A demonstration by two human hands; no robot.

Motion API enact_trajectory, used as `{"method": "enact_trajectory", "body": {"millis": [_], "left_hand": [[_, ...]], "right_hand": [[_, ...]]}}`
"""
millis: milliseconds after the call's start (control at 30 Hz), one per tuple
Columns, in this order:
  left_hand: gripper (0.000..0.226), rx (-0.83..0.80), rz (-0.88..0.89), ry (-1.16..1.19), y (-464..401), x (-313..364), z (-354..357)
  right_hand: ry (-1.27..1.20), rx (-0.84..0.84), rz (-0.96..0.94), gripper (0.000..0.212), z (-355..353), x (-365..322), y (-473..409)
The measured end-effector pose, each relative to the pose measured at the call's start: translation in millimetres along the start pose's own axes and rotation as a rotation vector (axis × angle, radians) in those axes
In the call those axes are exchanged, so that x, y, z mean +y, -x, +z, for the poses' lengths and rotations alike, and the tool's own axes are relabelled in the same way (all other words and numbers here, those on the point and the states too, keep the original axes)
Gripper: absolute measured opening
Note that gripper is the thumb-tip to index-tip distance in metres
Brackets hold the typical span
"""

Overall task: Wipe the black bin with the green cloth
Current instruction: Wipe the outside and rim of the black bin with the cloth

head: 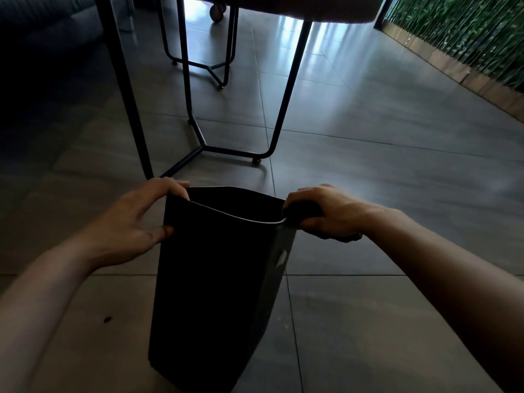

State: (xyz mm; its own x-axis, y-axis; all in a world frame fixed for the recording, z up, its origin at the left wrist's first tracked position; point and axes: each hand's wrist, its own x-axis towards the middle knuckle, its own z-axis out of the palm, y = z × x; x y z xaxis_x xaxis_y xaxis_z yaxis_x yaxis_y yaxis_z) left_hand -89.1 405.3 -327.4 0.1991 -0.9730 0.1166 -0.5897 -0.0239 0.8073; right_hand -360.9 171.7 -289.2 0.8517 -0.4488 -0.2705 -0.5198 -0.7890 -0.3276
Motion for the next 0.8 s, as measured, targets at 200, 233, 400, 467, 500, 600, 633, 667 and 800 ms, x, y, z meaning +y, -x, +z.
{"method": "enact_trajectory", "body": {"millis": [200,233,400,467,500,600,633,667,800], "left_hand": [[0.040,0.097,-0.090,0.084,0,-4,2],[0.038,0.110,-0.104,0.081,0,-4,3],[0.030,0.135,-0.175,-0.010,-4,-8,8],[0.028,0.120,-0.184,0.007,-6,-6,13],[0.027,0.120,-0.173,0.027,-7,-3,15],[0.024,0.126,-0.088,0.058,-9,7,22],[0.023,0.121,-0.055,0.053,-9,11,25],[0.024,0.112,-0.022,0.045,-10,15,29],[0.054,-0.026,0.130,-0.086,-10,26,49]], "right_hand": [[0.016,-0.007,-0.060,0.020,8,-21,8],[0.045,0.013,-0.060,0.019,10,-25,10],[0.182,0.107,-0.098,0.027,7,-44,21],[0.212,0.100,-0.058,0.027,1,-49,24],[0.215,0.090,-0.036,0.026,-2,-50,24],[0.196,0.031,0.027,0.022,-11,-54,21],[0.189,0.006,0.052,0.019,-13,-55,18],[0.183,-0.014,0.076,0.016,-14,-56,16],[0.156,-0.043,0.138,0.018,-4,-57,5]]}}
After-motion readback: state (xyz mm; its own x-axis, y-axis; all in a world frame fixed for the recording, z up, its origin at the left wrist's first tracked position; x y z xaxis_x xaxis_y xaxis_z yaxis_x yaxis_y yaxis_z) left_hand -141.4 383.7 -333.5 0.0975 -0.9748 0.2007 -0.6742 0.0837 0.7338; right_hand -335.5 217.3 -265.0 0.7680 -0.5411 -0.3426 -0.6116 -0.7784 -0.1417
